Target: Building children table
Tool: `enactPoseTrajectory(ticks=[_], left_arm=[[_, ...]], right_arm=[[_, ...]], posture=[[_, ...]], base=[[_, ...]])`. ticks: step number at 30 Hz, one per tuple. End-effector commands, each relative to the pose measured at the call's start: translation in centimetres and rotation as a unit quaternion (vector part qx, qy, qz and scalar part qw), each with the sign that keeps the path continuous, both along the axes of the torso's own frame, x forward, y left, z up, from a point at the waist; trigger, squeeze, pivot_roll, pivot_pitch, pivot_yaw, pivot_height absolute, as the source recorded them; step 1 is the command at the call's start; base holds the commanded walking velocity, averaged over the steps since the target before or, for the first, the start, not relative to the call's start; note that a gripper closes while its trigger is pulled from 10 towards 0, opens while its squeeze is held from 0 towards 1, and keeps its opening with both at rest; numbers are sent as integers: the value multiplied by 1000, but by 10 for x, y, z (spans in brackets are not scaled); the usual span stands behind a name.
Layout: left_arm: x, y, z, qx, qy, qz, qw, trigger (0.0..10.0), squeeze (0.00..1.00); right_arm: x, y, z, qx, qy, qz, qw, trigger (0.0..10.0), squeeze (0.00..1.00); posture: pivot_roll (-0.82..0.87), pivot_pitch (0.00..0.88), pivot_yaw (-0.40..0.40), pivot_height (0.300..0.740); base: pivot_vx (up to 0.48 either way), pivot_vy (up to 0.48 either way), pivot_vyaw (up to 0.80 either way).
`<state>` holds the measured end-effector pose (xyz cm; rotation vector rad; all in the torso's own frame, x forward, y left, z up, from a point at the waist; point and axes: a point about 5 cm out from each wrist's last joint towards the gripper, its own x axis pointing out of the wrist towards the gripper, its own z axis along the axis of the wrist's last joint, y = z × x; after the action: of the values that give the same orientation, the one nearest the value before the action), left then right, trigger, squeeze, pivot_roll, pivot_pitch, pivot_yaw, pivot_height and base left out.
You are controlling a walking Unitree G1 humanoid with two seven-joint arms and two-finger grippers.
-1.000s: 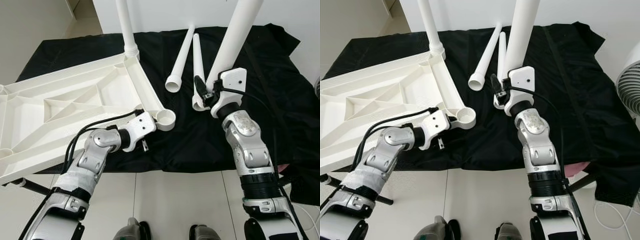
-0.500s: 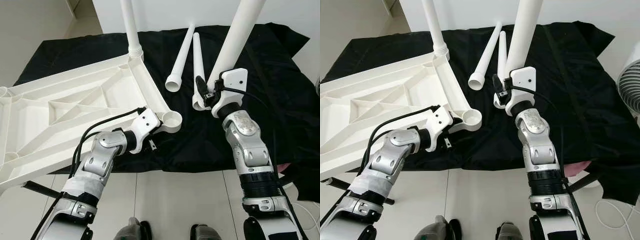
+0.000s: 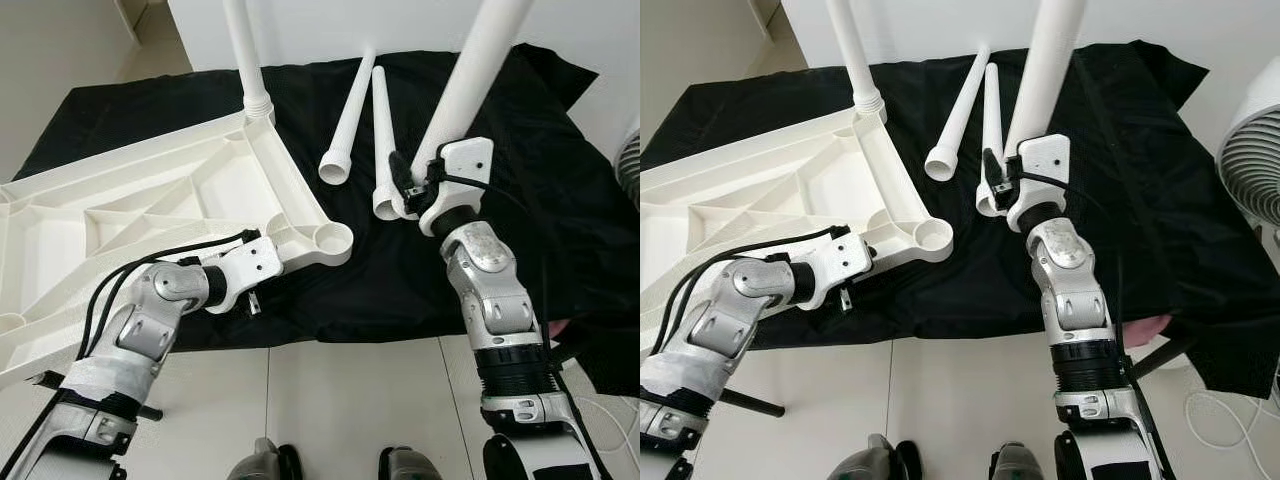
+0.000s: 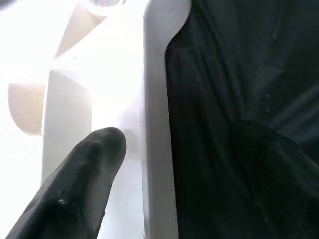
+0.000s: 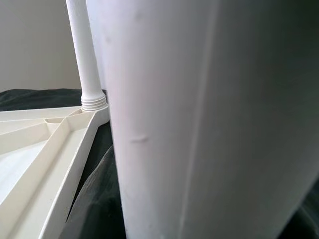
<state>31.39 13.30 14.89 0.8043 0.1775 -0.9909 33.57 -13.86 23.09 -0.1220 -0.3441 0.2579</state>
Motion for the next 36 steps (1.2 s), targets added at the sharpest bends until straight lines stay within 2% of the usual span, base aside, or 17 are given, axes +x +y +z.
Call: enactPoseTrajectory(ticks=[1, 6, 7, 8, 10, 11, 13, 15, 18, 21, 25, 29, 32, 33, 34, 35, 36], left_arm=[[0, 16, -17, 45, 6, 48, 998, 10000, 0], [3, 19, -14, 37, 7, 64, 997, 10000, 0], [4, 18, -12, 11, 18, 70, 997, 10000, 0], [4, 18, -12, 11, 18, 70, 997, 10000, 0], [7, 21, -8, -94, 67, 95, 989, 10000, 0], [7, 21, -8, -94, 67, 95, 989, 10000, 0], [10, 24, -6, -131, 81, 104, 983, 10000, 0], [8, 25, -1, -165, 85, 85, 979, 10000, 0], [7, 25, 0, -171, 85, 80, 978, 10000, 0], [3, 28, 6, -189, 85, 52, 977, 10000, 0], [0, 33, 25, -225, 80, 0, 971, 10000, 0], [0, 35, 27, -228, 81, -5, 970, 10000, 0], [15, 52, 34, -230, 61, 36, 971, 10000, 0], [15, 52, 34, -230, 61, 36, 971, 10000, 0], [22, 60, 39, -237, 46, 66, 968, 10000, 0], [22, 60, 39, -237, 46, 66, 968, 10000, 0], [27, 66, 44, -244, 33, 94, 965, 10000, 0]], right_arm=[[1, 5, 2, -1, -9, 9, 1000, 10000, 0], [0, 4, 2, -2, -9, 9, 1000, 10000, 0], [0, 4, 1, -2, -8, 8, 1000, 10000, 0], [0, 4, 1, -2, -8, 8, 1000, 10000, 0], [2, 5, -1, -1, -7, 7, 1000, 10000, 0], [2, 5, -1, -1, -7, 7, 1000, 10000, 0], [3, 5, -1, -1, -7, 7, 1000, 10000, 0], [4, 6, -1, -1, -9, 7, 1000, 10000, 0], [5, 6, -1, -1, -9, 7, 1000, 10000, 0], [6, 7, -2, 1, -12, 6, 1000, 10000, 0], [10, 11, 0, 5, -19, 7, 1000, 10000, 0], [11, 12, 0, 6, -20, 7, 1000, 10000, 0], [13, 14, 1, 10, -25, 8, 1000, 10000, 0], [13, 14, 1, 10, -25, 8, 1000, 10000, 0], [14, 16, 0, 12, -24, 10, 1000, 10000, 0], [14, 16, 0, 12, -24, 10, 1000, 10000, 0], [14, 18, 0, 15, -22, 16, 1000, 10000, 0]], posture=[[-98, 123, 149, 740], [-98, 123, 149, 740], [-99, 123, 153, 740], [-99, 123, 153, 740], [-98, 115, 158, 740], [-98, 115, 158, 740], [-97, 108, 158, 740], [-97, 99, 163, 740], [-97, 99, 163, 740], [-100, 81, 170, 740], [-105, 50, 185, 740], [-105, 50, 185, 740], [-111, 26, 195, 740], [-111, 26, 195, 740], [-111, 26, 195, 740], [-111, 26, 195, 740], [-111, 26, 195, 740]], base=[[0, 0, 0], [0, 0, 0], [0, 0, 0], [0, 0, 0], [0, 0, 0], [0, 0, 0], [0, 0, 0], [0, 0, 0], [0, 0, 0], [0, 0, 0], [0, 0, 0], [0, 0, 0], [0, 0, 0], [0, 0, 0], [0, 0, 0], [0, 0, 0], [0, 0, 0]])
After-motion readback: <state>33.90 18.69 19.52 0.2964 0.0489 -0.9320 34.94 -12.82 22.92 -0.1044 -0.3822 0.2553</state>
